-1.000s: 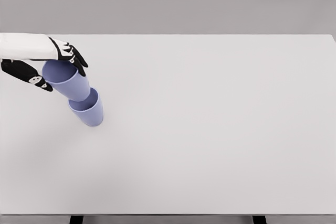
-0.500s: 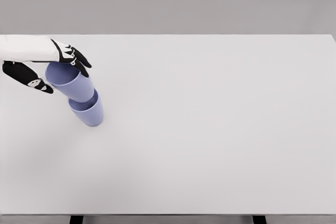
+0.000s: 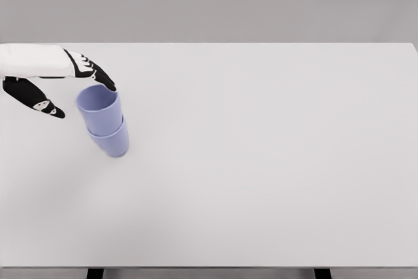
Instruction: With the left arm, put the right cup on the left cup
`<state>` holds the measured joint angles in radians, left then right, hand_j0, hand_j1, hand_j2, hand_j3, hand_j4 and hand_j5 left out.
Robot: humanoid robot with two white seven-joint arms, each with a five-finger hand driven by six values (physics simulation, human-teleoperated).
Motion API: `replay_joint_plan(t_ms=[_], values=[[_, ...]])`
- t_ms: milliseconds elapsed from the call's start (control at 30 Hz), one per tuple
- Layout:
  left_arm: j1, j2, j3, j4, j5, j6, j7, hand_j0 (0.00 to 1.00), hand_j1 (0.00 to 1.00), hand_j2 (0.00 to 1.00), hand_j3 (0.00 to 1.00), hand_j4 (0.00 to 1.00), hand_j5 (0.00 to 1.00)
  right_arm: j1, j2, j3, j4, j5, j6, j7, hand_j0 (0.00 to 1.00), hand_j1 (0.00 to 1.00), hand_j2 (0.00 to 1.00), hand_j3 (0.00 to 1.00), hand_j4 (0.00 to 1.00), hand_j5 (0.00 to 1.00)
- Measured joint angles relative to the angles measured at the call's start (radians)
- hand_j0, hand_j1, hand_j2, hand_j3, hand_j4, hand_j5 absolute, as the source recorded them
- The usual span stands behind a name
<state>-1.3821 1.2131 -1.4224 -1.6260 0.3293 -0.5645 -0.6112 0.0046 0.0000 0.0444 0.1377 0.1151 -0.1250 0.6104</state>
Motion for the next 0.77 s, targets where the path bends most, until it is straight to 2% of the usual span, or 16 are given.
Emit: replay_joint_plan(t_ms=[100, 167, 300, 433, 600, 767], values=[[0.0, 0.0, 0.0, -0.002, 0.002, -0.002, 0.0, 0.93, 0.93, 0.93, 0.93, 0.93, 0.93, 0.0, 0.0, 0.0, 0.0, 0.0, 0.0, 0.0, 1.0, 1.0, 1.0, 1.0, 1.0, 1.0], [-0.006, 0.006, 0.005, -0.008, 0.01, -0.005, 0.0, 1.0, 1.0, 1.0, 1.0, 1.0, 1.0, 0.0, 0.0, 0.0, 0.0, 0.0, 0.0, 0.0, 1.0, 1.0, 1.0, 1.0, 1.0, 1.0], [0.0, 0.079, 0.1, -0.089, 0.074, -0.031, 0.0, 1.0, 1.0, 1.0, 1.0, 1.0, 1.0, 0.0, 0.0, 0.0, 0.0, 0.0, 0.0, 0.0, 1.0, 1.0, 1.0, 1.0, 1.0, 1.0], [0.006, 0.107, 0.164, -0.126, 0.127, -0.044, 0.0, 1.0, 1.0, 1.0, 1.0, 1.0, 1.0, 0.0, 0.0, 0.0, 0.0, 0.0, 0.0, 0.0, 1.0, 1.0, 1.0, 1.0, 1.0, 1.0], [0.089, 0.028, 0.186, -0.137, 0.151, -0.049, 0.0, 1.0, 1.0, 1.0, 1.0, 1.0, 1.0, 0.0, 0.0, 0.0, 0.0, 0.0, 0.0, 0.0, 1.0, 1.0, 1.0, 1.0, 1.0, 1.0], [0.084, -0.042, 0.193, -0.139, 0.157, -0.049, 0.0, 1.0, 1.0, 1.0, 1.0, 1.0, 1.0, 0.0, 0.0, 0.0, 0.0, 0.0, 0.0, 0.0, 1.0, 1.0, 1.0, 1.0, 1.0, 1.0]])
